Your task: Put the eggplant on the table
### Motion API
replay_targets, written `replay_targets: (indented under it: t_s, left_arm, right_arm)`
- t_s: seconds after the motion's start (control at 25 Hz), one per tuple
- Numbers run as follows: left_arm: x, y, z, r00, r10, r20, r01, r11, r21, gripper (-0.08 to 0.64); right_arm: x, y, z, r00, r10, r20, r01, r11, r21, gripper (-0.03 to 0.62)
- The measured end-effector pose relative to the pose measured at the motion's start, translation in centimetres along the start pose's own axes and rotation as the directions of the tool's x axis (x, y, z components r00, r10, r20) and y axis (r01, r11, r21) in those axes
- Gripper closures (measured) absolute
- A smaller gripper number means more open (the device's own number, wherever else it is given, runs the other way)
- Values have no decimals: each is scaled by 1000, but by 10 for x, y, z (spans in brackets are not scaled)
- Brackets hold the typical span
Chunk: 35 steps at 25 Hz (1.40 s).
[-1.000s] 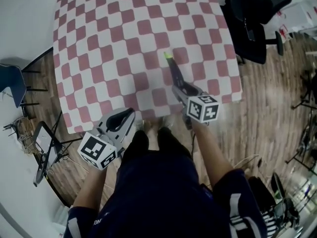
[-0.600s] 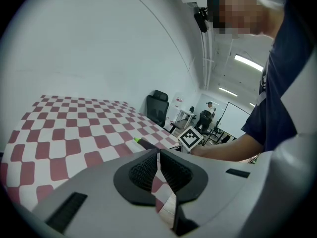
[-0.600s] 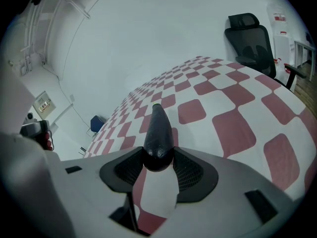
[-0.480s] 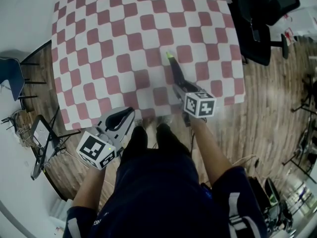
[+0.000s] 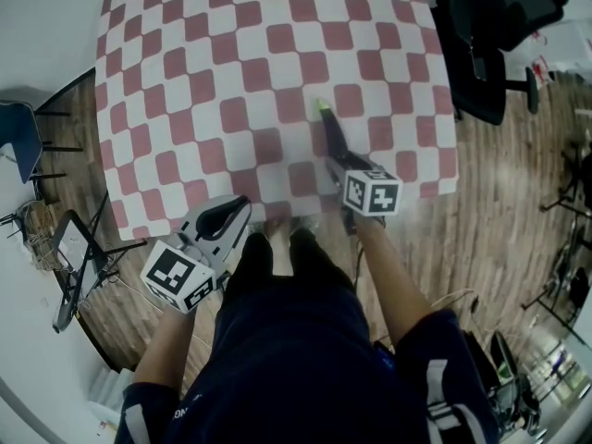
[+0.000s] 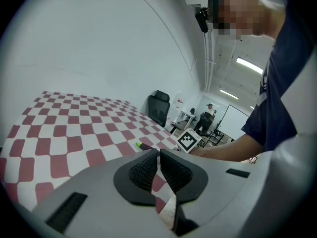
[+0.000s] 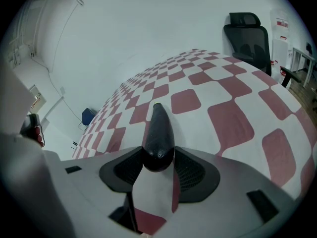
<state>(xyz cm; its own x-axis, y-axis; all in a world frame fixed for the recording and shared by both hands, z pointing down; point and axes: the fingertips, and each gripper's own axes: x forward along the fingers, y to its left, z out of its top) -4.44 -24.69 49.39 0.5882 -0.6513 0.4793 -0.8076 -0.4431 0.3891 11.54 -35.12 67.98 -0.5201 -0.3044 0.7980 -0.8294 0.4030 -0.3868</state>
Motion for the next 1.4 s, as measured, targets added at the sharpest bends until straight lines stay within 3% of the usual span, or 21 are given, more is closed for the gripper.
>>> replay_targets:
  t_s: [0.12, 0.64, 0.96, 1.24, 1.4]
  left_arm:
    - [-1, 1, -1, 1000, -2, 1, 2, 1000, -1, 520]
    - [-9, 0, 8, 999, -29, 23, 28, 999, 21, 520]
    - [-25, -4, 26, 996, -55, 72, 50, 996, 69, 520]
    - [-43, -10, 41, 989, -87, 122, 73, 991, 114, 519]
    - [-51, -14, 51, 983, -109, 150, 88, 986, 142, 520]
  right_arm:
    - [1, 1, 0, 1000, 5, 2, -5, 1000, 2, 351]
    - [-23, 4, 6, 999, -17, 41, 17, 1000, -4, 322]
    - [-72, 24, 27, 988, -7, 154, 11, 1000, -28, 322]
    - [-120, 68, 48, 965, 46, 260, -28, 997, -71, 324]
    - [-146, 99, 55, 944, 100, 315, -70, 992, -105, 373]
